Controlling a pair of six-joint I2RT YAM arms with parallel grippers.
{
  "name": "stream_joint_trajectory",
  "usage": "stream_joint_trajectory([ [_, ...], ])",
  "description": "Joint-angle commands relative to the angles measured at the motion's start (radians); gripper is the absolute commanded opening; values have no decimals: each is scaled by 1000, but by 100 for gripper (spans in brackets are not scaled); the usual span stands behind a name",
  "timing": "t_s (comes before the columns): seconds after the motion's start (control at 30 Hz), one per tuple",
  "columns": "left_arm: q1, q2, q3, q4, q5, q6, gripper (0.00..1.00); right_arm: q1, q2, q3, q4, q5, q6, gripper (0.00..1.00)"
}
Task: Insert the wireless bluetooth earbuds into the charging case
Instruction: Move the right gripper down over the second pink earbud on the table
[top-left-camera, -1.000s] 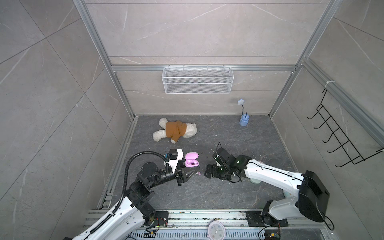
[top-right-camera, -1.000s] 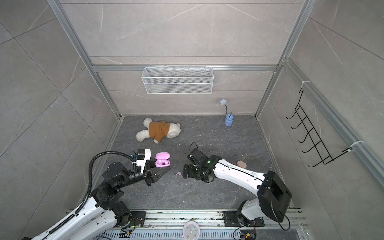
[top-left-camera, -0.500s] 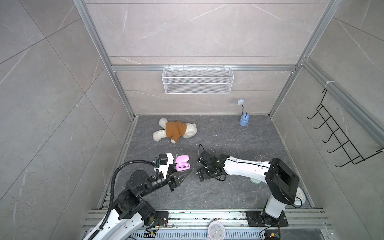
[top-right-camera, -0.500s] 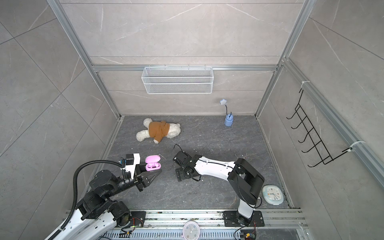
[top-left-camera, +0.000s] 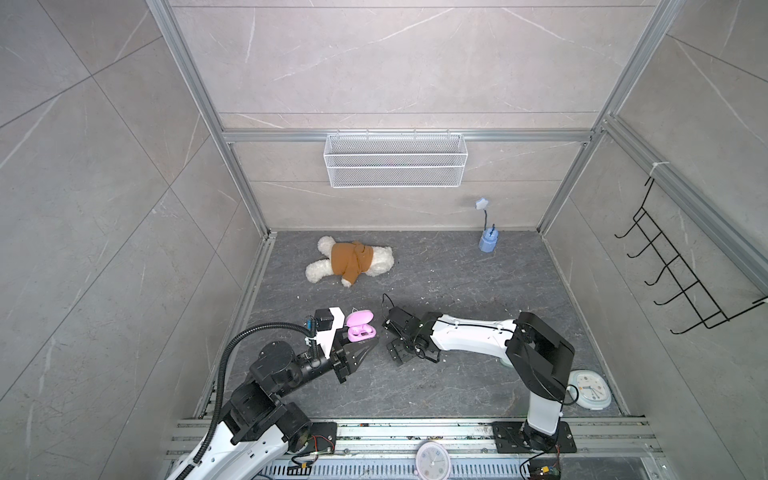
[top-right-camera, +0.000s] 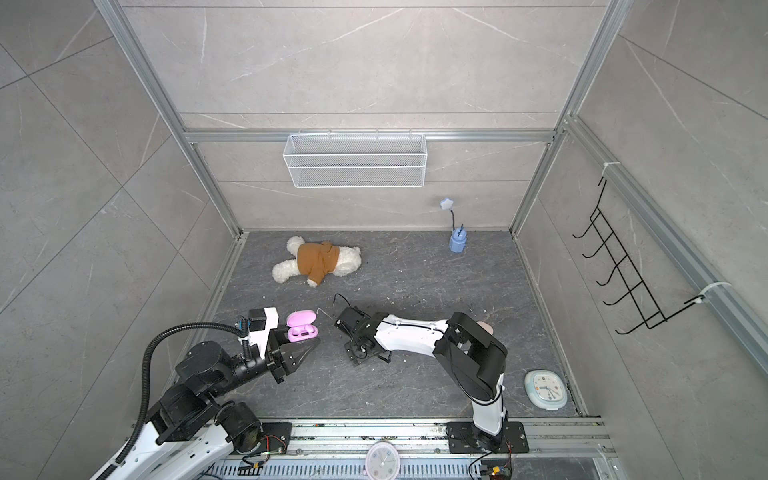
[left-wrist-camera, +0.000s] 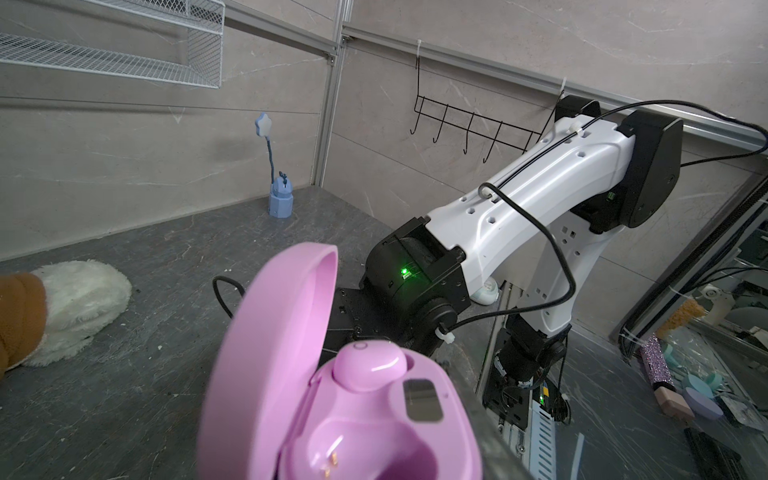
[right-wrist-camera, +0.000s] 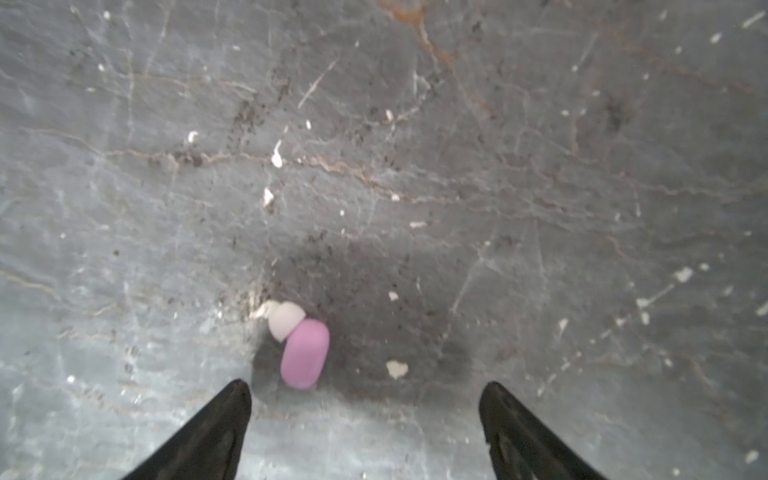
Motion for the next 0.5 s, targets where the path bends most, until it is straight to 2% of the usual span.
stream_joint_trajectory([
  [0.0,4,0,48,19,-16,29,31,7,32,27,-43,60,-19,89],
  [0.47,4,10,45,43,-28,26,31,1,10,2,-80,129,-36,90],
])
